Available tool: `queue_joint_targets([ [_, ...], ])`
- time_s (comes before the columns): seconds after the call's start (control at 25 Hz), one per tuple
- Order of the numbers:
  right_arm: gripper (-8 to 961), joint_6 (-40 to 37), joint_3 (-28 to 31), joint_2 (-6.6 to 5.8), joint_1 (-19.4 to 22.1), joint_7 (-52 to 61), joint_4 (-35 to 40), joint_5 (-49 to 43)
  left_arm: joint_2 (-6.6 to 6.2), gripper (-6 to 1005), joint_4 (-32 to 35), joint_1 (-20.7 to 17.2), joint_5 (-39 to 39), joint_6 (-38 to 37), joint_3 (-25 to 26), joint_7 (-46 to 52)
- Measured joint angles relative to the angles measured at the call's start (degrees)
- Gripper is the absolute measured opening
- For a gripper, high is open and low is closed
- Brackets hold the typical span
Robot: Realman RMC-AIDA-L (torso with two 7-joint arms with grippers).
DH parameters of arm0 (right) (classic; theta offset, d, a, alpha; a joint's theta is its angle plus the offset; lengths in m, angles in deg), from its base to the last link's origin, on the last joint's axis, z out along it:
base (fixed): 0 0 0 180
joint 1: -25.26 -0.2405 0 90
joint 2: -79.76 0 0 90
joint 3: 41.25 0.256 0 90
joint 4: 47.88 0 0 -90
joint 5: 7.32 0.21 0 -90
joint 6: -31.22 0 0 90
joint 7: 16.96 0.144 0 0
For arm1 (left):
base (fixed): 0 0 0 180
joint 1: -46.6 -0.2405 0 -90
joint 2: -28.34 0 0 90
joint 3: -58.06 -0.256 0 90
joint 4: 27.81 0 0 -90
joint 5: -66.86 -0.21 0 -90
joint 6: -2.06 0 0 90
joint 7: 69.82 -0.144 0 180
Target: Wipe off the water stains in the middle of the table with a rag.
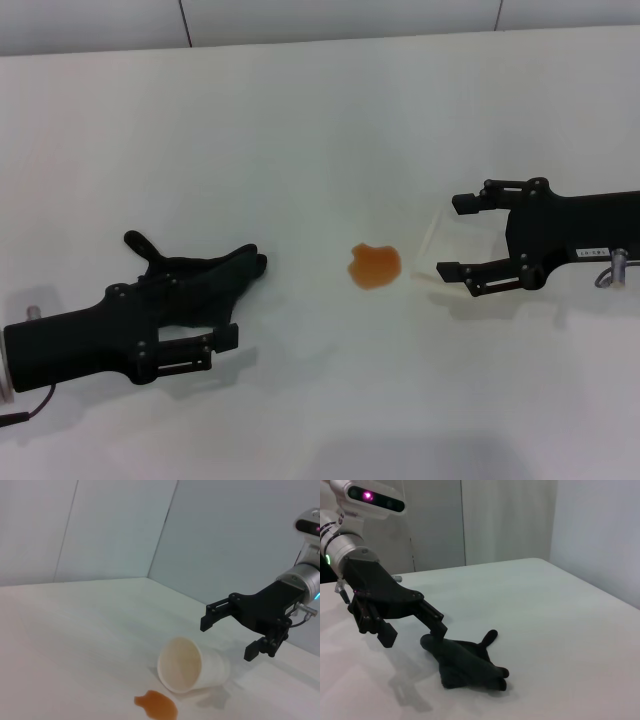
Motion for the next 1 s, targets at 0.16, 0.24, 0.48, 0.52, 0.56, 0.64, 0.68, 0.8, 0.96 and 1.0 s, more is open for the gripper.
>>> queue_joint_targets([
  [0.16,857,-0.01,0.0,0.0,0.0,0.0,0.04,-0.06,-0.02,858,0.0,0.0,0.0,0.0,-0.08,0.01],
  [0.24,857,-0.07,0.0,0.0,0.0,0.0,0.13,-0.07,-0.07,858,0.0,0.0,0.0,0.0,-0.09,0.01],
  [0.48,856,-0.26,0.0,0.0,0.0,0.0,0.19,-0.06,-0.17,858,0.0,0.04,0.0,0.0,-0.09,0.01],
  [0.52,856,-0.28,0.0,0.0,0.0,0.0,0.2,-0.05,-0.17,858,0.0,0.05,0.0,0.0,-0.09,0.01],
  [0.56,856,-0.3,0.0,0.0,0.0,0.0,0.21,-0.05,-0.18,858,0.0,0.05,0.0,0.0,-0.09,0.01],
  [0.64,856,-0.34,0.0,0.0,0.0,0.0,0.21,-0.04,-0.18,858,0.0,0.05,0.0,-0.01,-0.09,0.01],
  [0.68,856,-0.36,0.0,0.0,0.0,0.0,0.21,-0.03,-0.18,858,0.0,0.03,0.0,-0.03,-0.09,0.01],
  [0.8,855,-0.47,0.04,0.0,0.0,0.41,0.43,0.02,-0.18,858,0.0,-0.09,0.0,-0.06,-0.09,0.01],
  [0.96,855,0.24,0.83,-0.32,-0.01,9.55,4.78,-1.36,-0.13,858,0.0,-0.22,0.0,-0.14,-0.09,0.01],
  [1.0,855,0.37,1.53,-0.69,-0.26,14.22,6.81,-2.58,-0.16,858,0.0,-0.25,0.0,-0.17,-0.09,0.01],
])
